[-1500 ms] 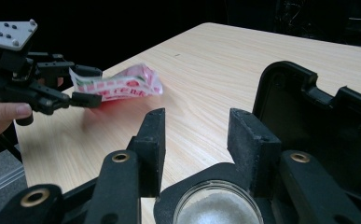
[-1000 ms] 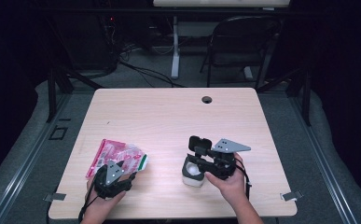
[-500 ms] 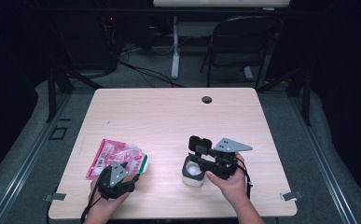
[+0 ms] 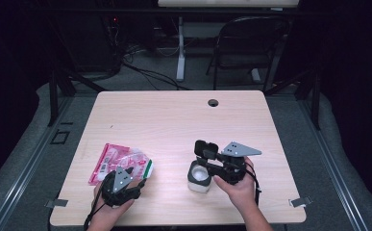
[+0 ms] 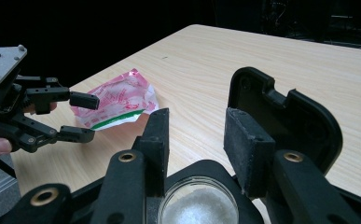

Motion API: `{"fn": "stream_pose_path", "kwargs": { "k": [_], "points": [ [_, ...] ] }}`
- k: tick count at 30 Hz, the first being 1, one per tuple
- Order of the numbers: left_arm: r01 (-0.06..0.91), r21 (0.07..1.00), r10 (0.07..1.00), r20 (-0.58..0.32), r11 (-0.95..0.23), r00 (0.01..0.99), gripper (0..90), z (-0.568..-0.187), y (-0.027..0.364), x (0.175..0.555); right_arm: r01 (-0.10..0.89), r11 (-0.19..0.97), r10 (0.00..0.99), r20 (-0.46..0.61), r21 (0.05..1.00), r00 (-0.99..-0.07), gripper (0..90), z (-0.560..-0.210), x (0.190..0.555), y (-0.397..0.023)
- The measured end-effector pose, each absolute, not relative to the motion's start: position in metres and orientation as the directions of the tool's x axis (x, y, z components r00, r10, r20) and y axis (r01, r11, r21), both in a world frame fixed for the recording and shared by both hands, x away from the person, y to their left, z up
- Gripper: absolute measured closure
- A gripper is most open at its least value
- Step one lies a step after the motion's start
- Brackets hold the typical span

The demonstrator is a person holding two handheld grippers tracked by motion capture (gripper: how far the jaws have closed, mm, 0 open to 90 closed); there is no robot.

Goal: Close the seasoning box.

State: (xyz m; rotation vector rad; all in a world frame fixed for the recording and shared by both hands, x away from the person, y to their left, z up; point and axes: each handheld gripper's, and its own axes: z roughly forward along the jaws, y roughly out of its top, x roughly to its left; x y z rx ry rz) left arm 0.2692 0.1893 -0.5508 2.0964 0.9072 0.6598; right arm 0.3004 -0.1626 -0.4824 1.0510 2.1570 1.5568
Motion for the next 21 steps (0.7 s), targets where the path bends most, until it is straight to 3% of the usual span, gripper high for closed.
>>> {"fn": "stream_pose_path", "kwargs": {
  "k": [21],
  "points": [
    [0.349, 0.825, 0.771, 0.153, -0.444, 0.618, 39.5, -0.526, 0.193, 0.260, 0.368, 0.108, 0.737, 0.174, 0.924, -0.653, 62.0, -0.467, 0.298, -0.178]
  ]
}}
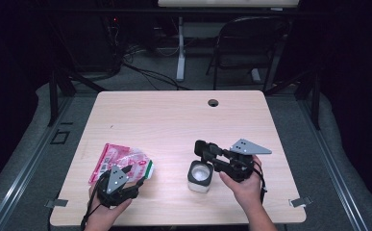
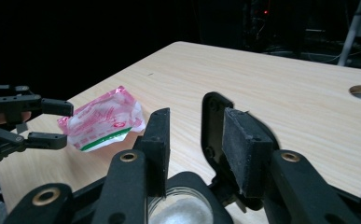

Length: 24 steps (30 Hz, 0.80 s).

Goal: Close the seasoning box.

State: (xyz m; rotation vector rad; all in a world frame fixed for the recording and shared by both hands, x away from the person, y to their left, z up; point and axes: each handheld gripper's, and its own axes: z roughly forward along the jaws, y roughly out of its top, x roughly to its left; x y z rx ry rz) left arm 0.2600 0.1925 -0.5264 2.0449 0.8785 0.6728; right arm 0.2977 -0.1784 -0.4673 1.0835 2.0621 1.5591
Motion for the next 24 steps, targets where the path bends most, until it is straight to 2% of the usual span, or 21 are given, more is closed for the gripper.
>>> {"fn": "stream_pose_path", "kwargs": {
  "k": [9, 24],
  "points": [
    [0.350, 0.827, 0.779, 0.158, -0.440, 0.606, 39.5, -0.524, 0.196, 0.257, 0.367, 0.067, 0.772, 0.185, 0.928, -0.609, 62.0, -0.464, 0.303, -0.196],
    [0.354, 0.828, 0.797, 0.173, -0.436, 0.578, 39.7, -0.522, 0.206, 0.251, 0.437, 0.104, 0.781, 0.198, 0.894, -0.592, 61.8, -0.481, 0.323, -0.193]
  ]
}}
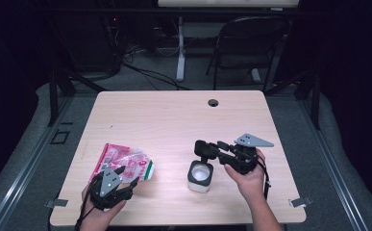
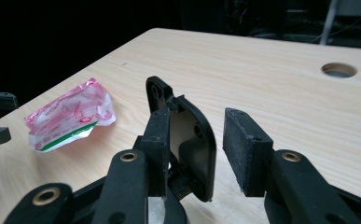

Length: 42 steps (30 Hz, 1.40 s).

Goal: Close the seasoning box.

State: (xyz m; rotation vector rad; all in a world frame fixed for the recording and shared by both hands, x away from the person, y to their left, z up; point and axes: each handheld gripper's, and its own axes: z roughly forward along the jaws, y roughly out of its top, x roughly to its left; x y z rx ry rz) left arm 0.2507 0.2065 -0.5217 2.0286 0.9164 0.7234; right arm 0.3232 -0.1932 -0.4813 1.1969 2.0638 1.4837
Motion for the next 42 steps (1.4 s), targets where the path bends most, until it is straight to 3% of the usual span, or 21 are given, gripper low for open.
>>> {"fn": "stream_pose_path", "kwargs": {
  "k": [23, 42],
  "points": [
    [0.370, 0.833, 0.817, 0.157, -0.411, 0.555, 39.9, -0.5213, 0.2141, 0.2482, 0.478, 0.165, 0.774, 0.187, 0.863, -0.605, 73.7, -0.4870, 0.3316, -0.1884],
    [0.368, 0.840, 0.819, 0.147, -0.399, 0.554, 40.0, -0.5206, 0.2164, 0.2491, 0.454, 0.217, 0.763, 0.140, 0.864, -0.631, 76.1, -0.4855, 0.3306, -0.1894]
  ]
}}
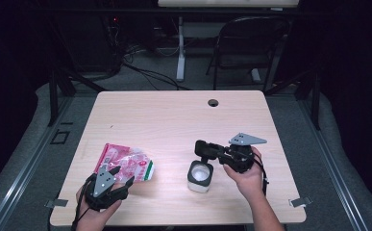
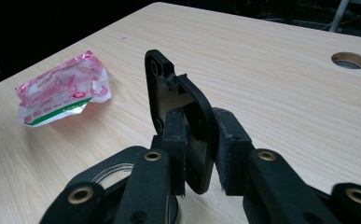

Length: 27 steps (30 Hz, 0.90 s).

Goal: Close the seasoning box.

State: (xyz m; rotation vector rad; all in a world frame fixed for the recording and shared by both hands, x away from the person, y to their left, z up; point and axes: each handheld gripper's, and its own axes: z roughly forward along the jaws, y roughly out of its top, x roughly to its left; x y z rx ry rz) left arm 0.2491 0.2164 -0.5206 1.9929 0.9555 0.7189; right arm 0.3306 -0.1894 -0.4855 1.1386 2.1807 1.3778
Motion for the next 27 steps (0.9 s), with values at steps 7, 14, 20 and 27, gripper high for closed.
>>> {"fn": "stream_pose_path", "kwargs": {
  "k": [7, 14, 20, 27],
  "points": [
    [0.364, 0.843, 0.821, 0.147, -0.396, 0.552, 40.0, -0.520, 0.217, 0.249, 0.450, 0.231, 0.768, 0.122, 0.863, -0.628, 75.7, -0.484, 0.329, -0.188],
    [0.359, 0.851, 0.827, 0.145, -0.384, 0.543, 40.0, -0.518, 0.219, 0.250, 0.437, 0.234, 0.770, 0.109, 0.869, -0.628, 74.9, -0.481, 0.326, -0.187],
    [0.352, 0.856, 0.828, 0.144, -0.380, 0.542, 40.0, -0.516, 0.219, 0.250, 0.421, 0.246, 0.767, 0.090, 0.873, -0.635, 74.7, -0.478, 0.322, -0.185],
    [0.348, 0.859, 0.825, 0.138, -0.375, 0.548, 40.0, -0.514, 0.217, 0.252, 0.407, 0.272, 0.766, 0.060, 0.872, -0.640, 74.5, -0.476, 0.315, -0.181]
  ]
}}
